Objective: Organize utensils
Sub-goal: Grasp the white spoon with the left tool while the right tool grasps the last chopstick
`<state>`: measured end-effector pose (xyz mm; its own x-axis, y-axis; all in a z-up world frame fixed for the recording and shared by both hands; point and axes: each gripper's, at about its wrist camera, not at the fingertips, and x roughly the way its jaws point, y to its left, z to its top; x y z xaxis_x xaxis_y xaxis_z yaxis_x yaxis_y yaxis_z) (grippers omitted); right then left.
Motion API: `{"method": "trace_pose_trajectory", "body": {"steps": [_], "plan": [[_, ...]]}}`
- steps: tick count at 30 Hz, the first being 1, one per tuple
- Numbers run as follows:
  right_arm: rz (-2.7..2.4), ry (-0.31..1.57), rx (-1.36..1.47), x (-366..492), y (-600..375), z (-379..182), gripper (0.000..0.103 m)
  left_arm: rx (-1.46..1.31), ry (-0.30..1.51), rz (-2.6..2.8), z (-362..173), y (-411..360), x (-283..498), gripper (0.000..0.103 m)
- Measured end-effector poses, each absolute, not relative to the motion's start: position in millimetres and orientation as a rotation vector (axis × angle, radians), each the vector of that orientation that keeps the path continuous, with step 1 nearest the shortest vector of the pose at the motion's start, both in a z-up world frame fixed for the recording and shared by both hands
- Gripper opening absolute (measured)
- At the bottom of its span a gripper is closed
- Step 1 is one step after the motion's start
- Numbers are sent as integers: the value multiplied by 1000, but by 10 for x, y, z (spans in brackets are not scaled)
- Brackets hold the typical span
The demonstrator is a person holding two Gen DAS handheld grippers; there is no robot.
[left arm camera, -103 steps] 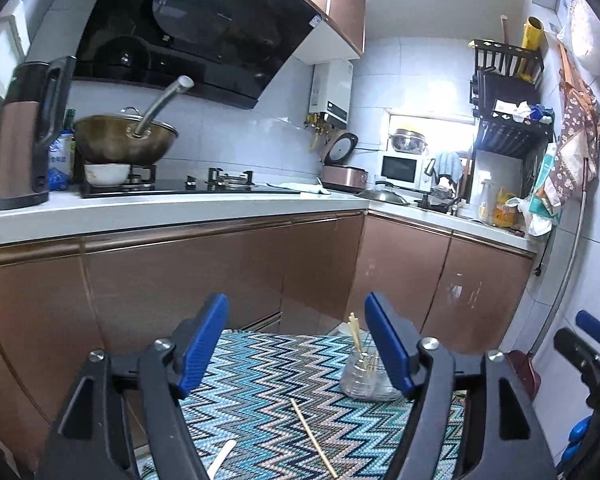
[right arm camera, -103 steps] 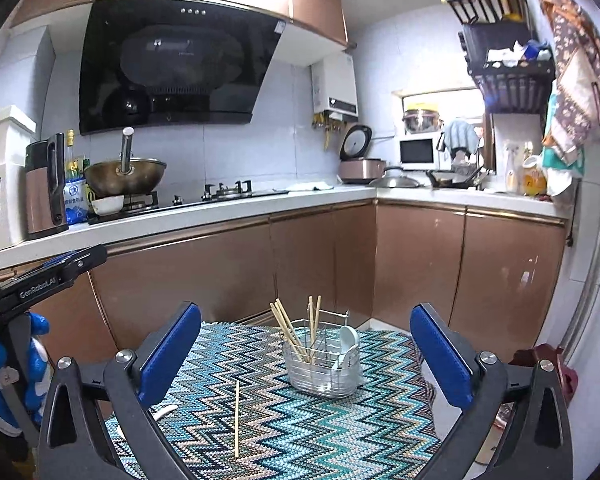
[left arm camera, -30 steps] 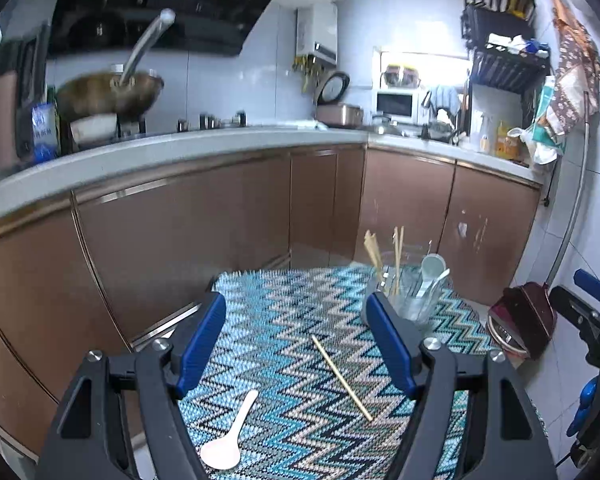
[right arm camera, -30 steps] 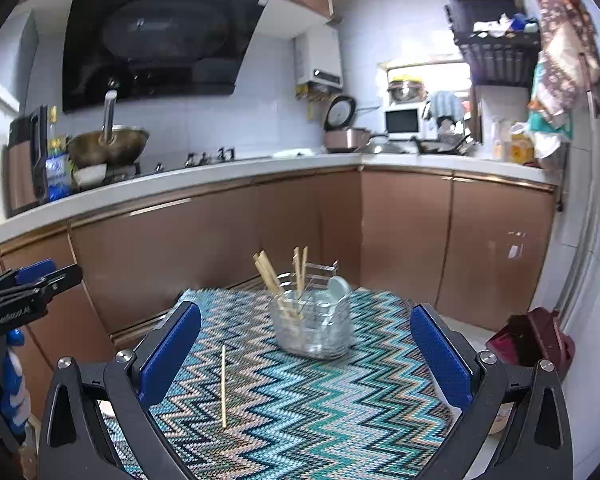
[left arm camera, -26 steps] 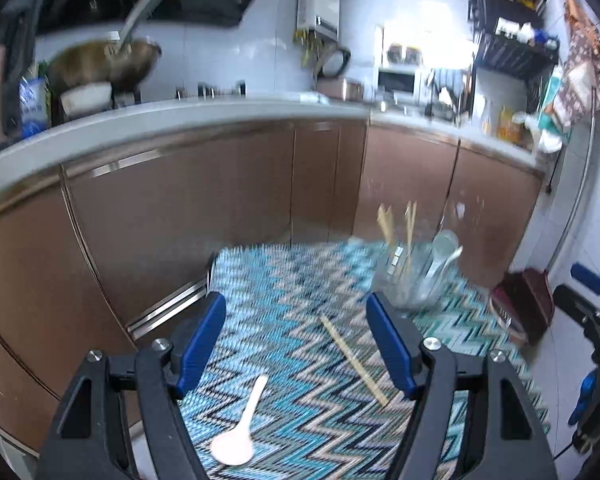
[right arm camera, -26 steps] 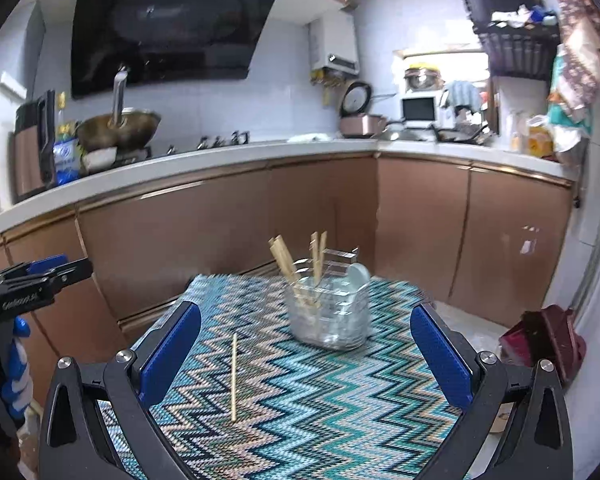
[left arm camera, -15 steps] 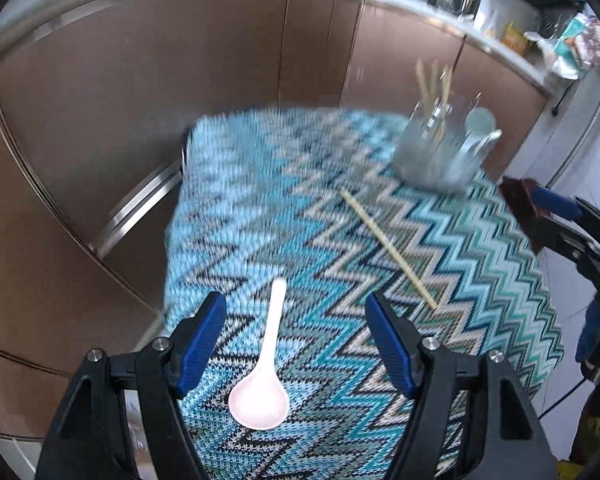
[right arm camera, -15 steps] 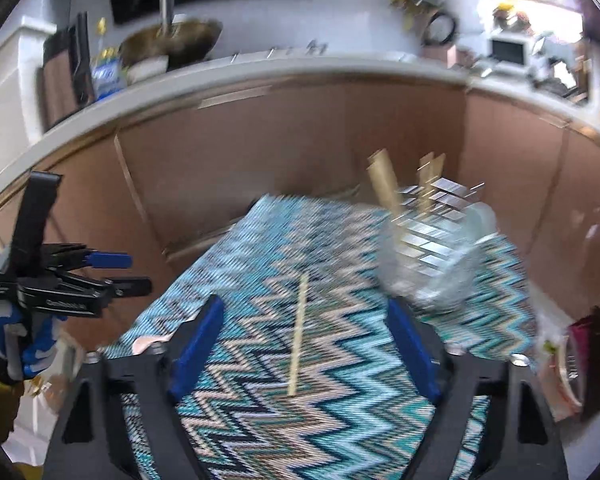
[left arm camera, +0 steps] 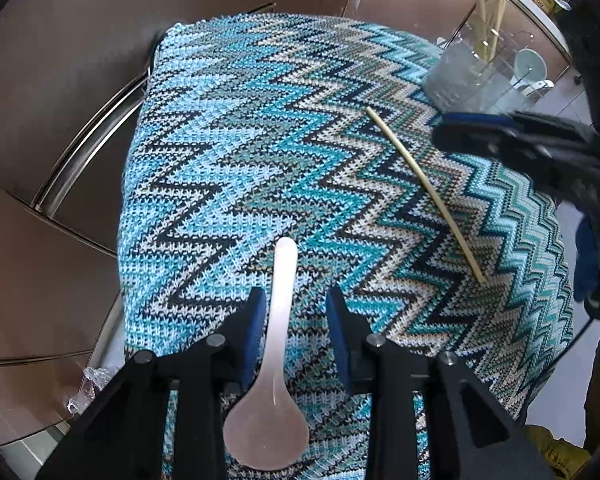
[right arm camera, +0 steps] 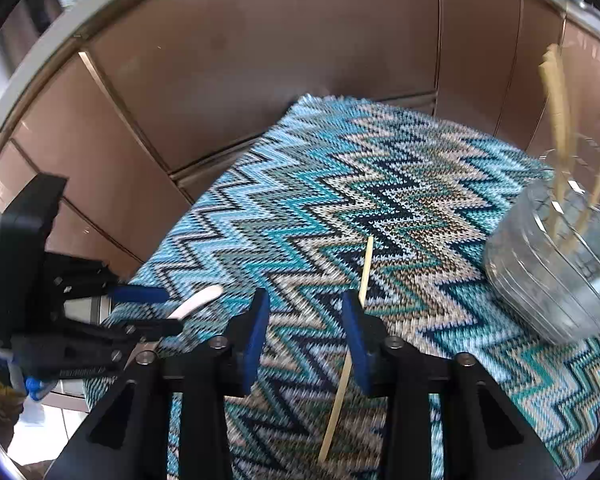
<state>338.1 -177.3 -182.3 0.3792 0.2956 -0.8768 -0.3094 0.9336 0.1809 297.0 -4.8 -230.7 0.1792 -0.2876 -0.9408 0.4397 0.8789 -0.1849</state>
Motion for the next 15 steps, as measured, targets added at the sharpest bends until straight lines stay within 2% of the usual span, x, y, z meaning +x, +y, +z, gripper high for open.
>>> {"method": "trace_pose_trajectory", "body": {"steps": [1, 4, 15], "plan": [[385, 1132, -12, 3447, -1773, -1858, 26, 140, 1299, -519, -2326, -53, 2990, 26], [363, 1172, -21, 3638, -1792, -1958, 25, 142, 1321, -522, -2384, -64, 3043, 21], [327, 1295, -7, 4042, -1842, -2380, 24, 167, 1371, -510, -2545, -98, 3145, 15]]}}
